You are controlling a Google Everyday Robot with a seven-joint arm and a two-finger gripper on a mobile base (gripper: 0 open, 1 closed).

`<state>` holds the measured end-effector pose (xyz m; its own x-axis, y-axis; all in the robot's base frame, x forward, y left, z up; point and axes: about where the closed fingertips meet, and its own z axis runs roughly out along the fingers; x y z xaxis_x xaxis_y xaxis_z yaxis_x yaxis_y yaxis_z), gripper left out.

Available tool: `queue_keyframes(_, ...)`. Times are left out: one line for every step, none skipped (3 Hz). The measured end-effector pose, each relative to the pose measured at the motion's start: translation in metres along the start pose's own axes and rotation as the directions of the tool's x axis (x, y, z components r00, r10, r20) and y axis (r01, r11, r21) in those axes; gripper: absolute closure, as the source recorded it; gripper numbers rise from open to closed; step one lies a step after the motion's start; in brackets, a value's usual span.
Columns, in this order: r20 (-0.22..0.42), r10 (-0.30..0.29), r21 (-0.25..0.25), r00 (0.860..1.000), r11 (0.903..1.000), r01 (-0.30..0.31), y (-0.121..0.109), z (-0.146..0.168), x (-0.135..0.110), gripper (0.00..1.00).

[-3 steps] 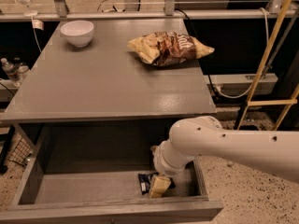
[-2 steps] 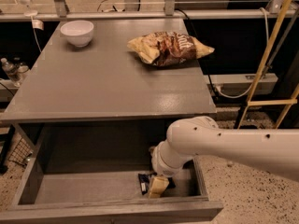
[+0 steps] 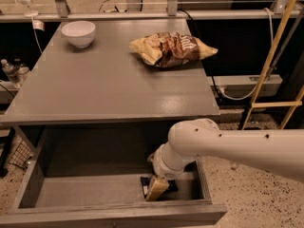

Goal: Pick rxbar blueberry from top drawer and place on counter

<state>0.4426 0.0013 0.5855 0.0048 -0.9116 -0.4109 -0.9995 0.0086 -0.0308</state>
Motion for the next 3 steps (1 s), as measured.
queue_keyframes(0.000,0.000,0.000,1.000,1.0000,0.000,0.000,-0.005,-0.002,0.72)
queue_keyframes(0.002,-0.008,0.003,1.000,1.0000,0.008,0.000,-0.011,-0.005,1.00)
queue_keyframes(0.022,-0.087,0.031,0.996,0.9958,0.086,-0.001,-0.037,-0.017,1.00)
